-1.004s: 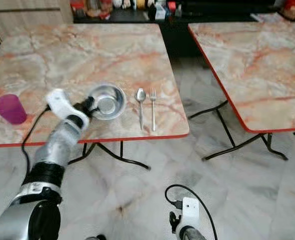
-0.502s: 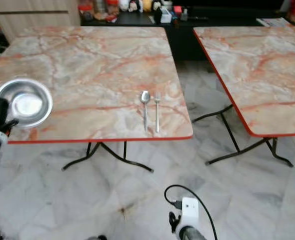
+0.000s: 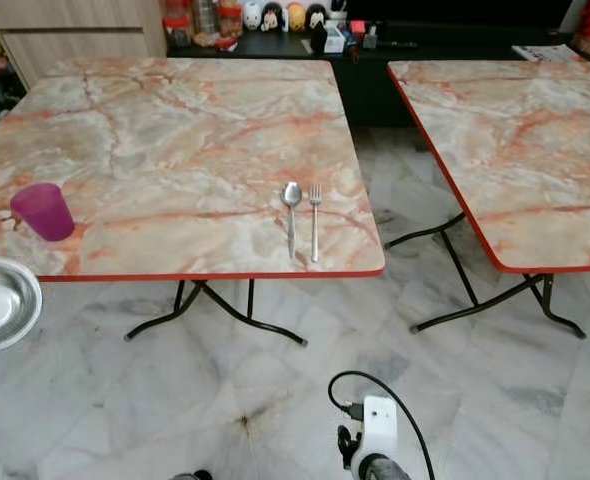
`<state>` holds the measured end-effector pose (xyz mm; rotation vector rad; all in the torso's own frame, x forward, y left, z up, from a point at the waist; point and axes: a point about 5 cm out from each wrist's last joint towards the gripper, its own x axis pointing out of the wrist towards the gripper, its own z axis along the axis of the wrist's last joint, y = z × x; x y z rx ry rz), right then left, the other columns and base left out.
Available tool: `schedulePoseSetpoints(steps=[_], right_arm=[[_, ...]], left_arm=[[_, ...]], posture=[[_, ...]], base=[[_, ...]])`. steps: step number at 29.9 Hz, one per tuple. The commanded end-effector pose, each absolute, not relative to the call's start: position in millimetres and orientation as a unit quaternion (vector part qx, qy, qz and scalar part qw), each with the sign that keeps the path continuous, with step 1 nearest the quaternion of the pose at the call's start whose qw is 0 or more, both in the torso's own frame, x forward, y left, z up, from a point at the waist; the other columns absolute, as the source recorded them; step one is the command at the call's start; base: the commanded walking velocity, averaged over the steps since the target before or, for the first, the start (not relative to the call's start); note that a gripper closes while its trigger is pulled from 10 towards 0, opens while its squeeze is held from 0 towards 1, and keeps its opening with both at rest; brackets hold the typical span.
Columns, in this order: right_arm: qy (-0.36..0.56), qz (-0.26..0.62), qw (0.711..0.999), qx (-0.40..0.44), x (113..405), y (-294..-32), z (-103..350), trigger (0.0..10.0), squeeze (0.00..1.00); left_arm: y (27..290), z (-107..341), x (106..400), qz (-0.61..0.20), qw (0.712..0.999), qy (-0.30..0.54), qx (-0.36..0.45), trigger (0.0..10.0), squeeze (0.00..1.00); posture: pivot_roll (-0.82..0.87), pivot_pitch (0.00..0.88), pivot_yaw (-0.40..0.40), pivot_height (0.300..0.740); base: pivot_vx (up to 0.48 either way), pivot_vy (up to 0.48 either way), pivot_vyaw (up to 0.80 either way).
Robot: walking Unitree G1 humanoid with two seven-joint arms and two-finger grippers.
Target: Setting the table
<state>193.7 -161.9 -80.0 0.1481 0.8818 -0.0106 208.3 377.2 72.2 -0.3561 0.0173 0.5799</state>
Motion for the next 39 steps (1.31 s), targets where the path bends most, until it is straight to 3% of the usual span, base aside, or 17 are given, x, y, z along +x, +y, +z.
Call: schedulePoseSetpoints(steps=[1,6,8,19,28,39], right_arm=[[0.431,-0.013,0.899,0.073,190.6,-164.4,-81.5,10.0,0.0],[0.43,-0.02,0.899,0.076,190.1,-164.6,-81.8,10.0,0.0],[0.43,-0.02,0.9,0.074,190.2,-164.8,-81.7,10.0,0.0],[0.425,-0.019,0.903,0.063,193.5,-168.2,-79.7,10.0,0.0],[0.422,-0.021,0.905,0.041,195.8,-176.3,-77.8,10.0,0.0],[0.426,-0.024,0.904,0.031,194.1,-180.4,-78.3,10.0,0.0]], left_arm=[[376.3,59.2,206.4,0.303,0.939,0.046,-0.159,10.0,0.0],[339.9,9.8,214.6,0.261,0.938,0.194,-0.121,10.0,0.0],[311.4,-6.9,224.8,0.208,0.942,0.243,-0.1,10.0,0.0],[232.5,-36.0,244.8,0.126,0.934,0.324,-0.086,10.0,0.0],[213.9,-47.0,238.2,0.115,0.924,0.357,-0.076,10.0,0.0],[216.9,-52.7,229.5,0.124,0.917,0.374,-0.066,10.0,0.0]], posture=[[0.14,0.137,-0.024,0.74],[0.12,0.131,-0.021,0.74],[0.12,0.13,-0.021,0.74],[0.08,0.085,-0.024,0.74],[0.04,0.059,-0.028,0.74],[0.03,0.047,-0.027,0.74]], base=[[0.0,0.0,0.0],[0.0,0.0,0.0],[0.0,0.0,0.0],[0.0,-0.031,0.0],[0.0,-0.396,0.18],[0.0,-0.423,0.14]])
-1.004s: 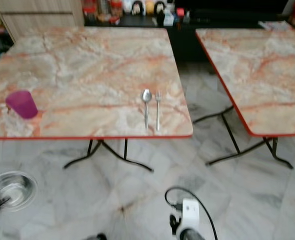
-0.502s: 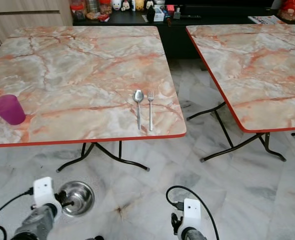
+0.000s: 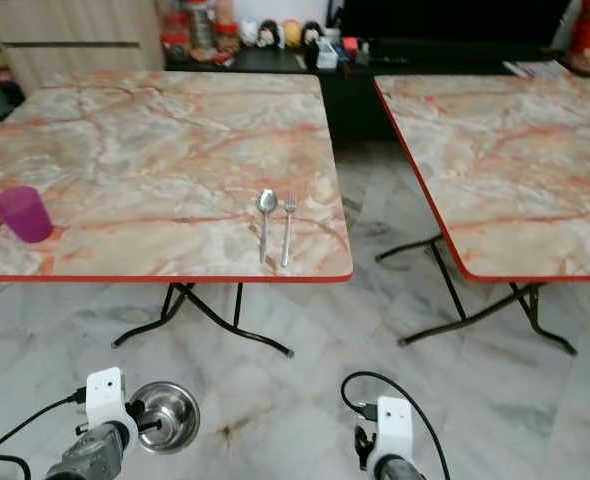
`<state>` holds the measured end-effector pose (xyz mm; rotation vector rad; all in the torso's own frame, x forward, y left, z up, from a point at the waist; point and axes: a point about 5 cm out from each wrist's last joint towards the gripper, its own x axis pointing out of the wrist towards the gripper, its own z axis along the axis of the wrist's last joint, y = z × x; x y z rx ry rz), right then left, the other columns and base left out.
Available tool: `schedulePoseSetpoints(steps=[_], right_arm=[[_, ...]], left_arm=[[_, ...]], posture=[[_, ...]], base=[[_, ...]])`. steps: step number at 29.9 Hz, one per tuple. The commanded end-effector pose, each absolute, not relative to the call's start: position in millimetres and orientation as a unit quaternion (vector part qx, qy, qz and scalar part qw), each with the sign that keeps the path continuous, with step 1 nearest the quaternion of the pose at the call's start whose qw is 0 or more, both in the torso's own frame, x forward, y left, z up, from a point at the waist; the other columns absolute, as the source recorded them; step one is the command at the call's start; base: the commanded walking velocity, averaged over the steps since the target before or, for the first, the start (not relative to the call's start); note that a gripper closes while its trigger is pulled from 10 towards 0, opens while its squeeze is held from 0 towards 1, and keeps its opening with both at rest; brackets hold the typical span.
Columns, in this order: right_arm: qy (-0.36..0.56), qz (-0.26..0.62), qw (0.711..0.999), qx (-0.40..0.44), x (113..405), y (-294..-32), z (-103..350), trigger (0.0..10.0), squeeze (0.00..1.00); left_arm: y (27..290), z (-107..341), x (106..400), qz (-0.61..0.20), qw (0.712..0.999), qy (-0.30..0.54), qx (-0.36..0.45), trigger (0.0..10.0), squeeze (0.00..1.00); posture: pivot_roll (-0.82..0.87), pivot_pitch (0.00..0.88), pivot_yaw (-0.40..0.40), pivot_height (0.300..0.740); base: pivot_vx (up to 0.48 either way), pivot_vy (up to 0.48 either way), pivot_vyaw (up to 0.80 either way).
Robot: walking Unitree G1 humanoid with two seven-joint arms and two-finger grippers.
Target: Setting the table
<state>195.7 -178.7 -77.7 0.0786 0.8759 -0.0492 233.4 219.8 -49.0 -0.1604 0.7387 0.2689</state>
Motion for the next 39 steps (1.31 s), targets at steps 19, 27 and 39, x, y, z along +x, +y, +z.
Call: schedulePoseSetpoints(steps=[19,27,39], right_arm=[[0.431,-0.035,0.901,0.036,189.8,-185.9,-80.0,10.0,0.0],[0.437,-0.036,0.898,0.04,185.3,-184.8,-82.4,10.0,0.0],[0.438,-0.054,0.895,0.058,183.7,-185.2,-83.3,10.0,0.0]], left_arm=[[215.0,-59.6,219.4,0.125,0.91,0.389,-0.068,10.0,0.0],[211.9,-60.4,219.0,0.123,0.91,0.389,-0.072,10.0,0.0],[212.0,-61.5,217.1,0.116,0.91,0.392,-0.067,10.0,0.0]], posture=[[0.01,0.043,-0.033,0.74],[0.01,0.08,-0.037,0.74],[0.0,0.125,-0.034,0.74]], base=[[0.174,-0.398,0.09],[0.327,-0.347,0.0],[0.335,-0.34,0.0]])
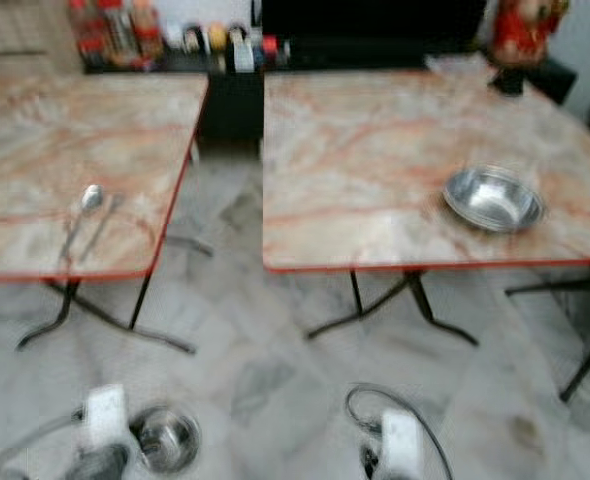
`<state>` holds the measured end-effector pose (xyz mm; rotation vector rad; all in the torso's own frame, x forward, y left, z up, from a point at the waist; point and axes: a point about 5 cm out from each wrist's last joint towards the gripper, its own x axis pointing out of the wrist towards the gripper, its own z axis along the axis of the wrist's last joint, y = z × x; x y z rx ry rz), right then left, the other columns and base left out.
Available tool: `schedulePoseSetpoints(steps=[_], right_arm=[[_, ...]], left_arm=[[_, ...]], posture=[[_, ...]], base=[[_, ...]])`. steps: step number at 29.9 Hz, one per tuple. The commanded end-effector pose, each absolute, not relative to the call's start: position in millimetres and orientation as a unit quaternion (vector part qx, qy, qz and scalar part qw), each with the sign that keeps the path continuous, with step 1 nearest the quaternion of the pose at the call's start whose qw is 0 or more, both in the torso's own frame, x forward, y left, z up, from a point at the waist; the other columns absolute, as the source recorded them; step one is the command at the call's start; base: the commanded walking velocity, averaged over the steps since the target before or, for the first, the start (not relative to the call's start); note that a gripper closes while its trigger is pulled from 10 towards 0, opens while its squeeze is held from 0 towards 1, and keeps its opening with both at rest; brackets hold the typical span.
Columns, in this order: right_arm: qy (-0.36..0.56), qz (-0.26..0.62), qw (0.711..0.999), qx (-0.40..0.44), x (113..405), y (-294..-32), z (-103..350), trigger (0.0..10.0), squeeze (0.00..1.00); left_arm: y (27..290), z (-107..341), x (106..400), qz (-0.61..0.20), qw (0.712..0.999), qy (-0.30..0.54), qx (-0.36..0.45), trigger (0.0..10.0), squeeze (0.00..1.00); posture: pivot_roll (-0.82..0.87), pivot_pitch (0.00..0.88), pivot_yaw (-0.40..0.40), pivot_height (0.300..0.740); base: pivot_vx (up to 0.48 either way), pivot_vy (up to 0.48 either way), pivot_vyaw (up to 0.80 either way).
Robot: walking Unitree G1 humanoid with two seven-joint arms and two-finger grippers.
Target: Setting the table
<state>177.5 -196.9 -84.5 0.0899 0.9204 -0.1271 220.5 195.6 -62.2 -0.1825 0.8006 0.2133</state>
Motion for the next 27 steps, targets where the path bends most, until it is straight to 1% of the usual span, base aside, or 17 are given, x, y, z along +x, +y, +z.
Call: schedulePoseSetpoints(steps=[1,4,7,11,22,27], right_arm=[[0.438,-0.053,0.895,0.059,183.8,-185.0,-83.2,10.0,0.0],[0.438,-0.055,0.895,0.061,184.5,-185.0,-83.0,10.0,0.0],[0.437,-0.056,0.896,0.062,185.0,-185.1,-82.7,10.0,0.0],[0.433,-0.053,0.898,0.055,186.2,-185.6,-81.8,10.0,0.0],[0.435,-0.058,0.896,0.069,184.5,-185.3,-82.8,10.0,0.0],[0.438,-0.057,0.894,0.071,184.1,-184.9,-83.2,10.0,0.0]], left_arm=[[212.2,-61.5,217.0,0.116,0.91,0.392,-0.067,10.0,0.0],[212.9,-61.8,216.2,0.115,0.91,0.394,-0.064,10.0,0.0],[213.0,-61.8,216.2,0.114,0.91,0.394,-0.062,10.0,0.0],[212.8,-61.7,216.6,0.114,0.91,0.394,-0.063,10.0,0.0],[211.8,-61.2,217.9,0.113,0.91,0.395,-0.06,10.0,0.0],[211.2,-61.2,218.1,0.112,0.91,0.394,-0.06,10.0,0.0]], posture=[[0.0,0.125,-0.034,0.74],[0.0,0.125,-0.035,0.74],[0.0,0.128,-0.035,0.74],[0.0,0.128,-0.036,0.74],[-0.01,0.132,-0.037,0.74],[-0.01,0.131,-0.037,0.74]], base=[[0.319,-0.356,0.0],[0.322,-0.352,0.0],[0.32,-0.352,-0.59],[0.322,-0.352,0.0],[0.313,-0.36,0.0],[0.293,-0.377,-0.71]])
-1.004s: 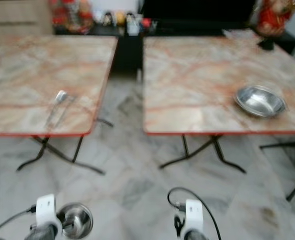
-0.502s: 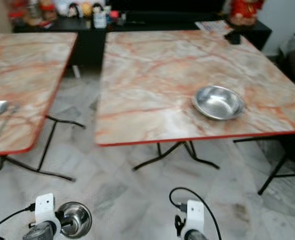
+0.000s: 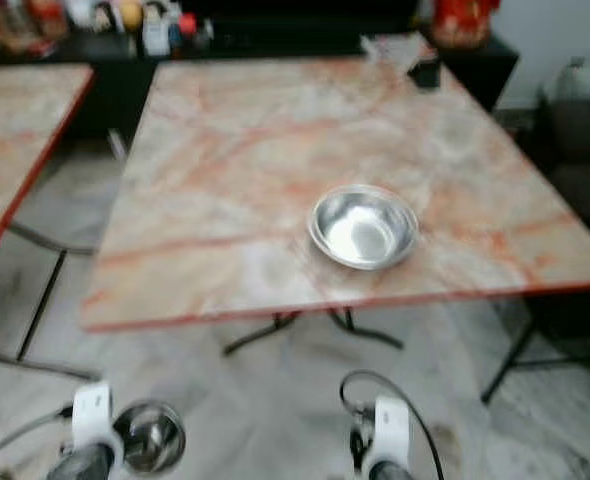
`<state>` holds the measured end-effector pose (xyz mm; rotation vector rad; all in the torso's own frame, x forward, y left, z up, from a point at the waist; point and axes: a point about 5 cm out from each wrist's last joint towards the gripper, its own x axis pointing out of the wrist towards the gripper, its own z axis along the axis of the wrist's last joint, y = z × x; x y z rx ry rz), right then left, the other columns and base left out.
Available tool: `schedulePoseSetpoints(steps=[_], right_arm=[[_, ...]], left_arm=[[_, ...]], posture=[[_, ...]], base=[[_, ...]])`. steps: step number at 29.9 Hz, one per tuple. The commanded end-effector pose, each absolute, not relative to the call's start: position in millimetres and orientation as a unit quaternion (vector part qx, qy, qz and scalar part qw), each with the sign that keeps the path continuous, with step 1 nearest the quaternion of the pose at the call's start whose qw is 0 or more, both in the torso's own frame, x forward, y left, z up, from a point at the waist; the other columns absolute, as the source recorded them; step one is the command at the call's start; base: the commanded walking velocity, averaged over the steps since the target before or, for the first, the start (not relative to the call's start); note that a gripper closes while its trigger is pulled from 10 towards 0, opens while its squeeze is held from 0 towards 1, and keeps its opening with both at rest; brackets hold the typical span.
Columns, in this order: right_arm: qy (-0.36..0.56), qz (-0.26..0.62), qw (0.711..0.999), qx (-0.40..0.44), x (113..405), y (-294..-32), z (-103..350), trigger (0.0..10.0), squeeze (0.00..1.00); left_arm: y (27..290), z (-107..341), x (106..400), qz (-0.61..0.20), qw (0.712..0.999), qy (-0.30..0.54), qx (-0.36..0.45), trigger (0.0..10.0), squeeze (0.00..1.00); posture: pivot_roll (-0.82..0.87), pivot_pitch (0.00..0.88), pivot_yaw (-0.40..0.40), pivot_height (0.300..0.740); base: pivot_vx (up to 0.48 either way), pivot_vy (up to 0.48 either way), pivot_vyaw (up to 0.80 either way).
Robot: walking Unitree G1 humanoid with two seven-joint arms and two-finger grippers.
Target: Setting the table
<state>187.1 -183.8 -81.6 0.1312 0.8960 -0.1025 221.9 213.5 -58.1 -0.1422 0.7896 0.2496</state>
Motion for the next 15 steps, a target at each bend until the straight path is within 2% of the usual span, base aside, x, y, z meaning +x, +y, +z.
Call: schedulePoseSetpoints(steps=[1,4,15], right_arm=[[0.439,-0.055,0.894,0.07,184.2,-184.5,-83.2,10.0,0.0],[0.439,-0.051,0.894,0.068,184.5,-183.6,-83.2,10.0,0.0],[0.435,-0.046,0.897,0.068,186.5,-181.9,-82.2,10.0,0.0]], left_arm=[[211.3,-61.1,218.1,0.112,0.91,0.394,-0.059,10.0,0.0],[211.5,-61.1,218.0,0.113,0.91,0.395,-0.058,10.0,0.0],[212.4,-60.7,218.5,0.116,0.91,0.394,-0.056,10.0,0.0]], posture=[[-0.01,0.129,-0.037,0.74],[-0.01,0.129,-0.037,0.74],[0.0,0.124,-0.038,0.74]], base=[[0.285,-0.382,-0.75],[0.285,-0.382,-0.74],[0.28,-0.386,0.0]])
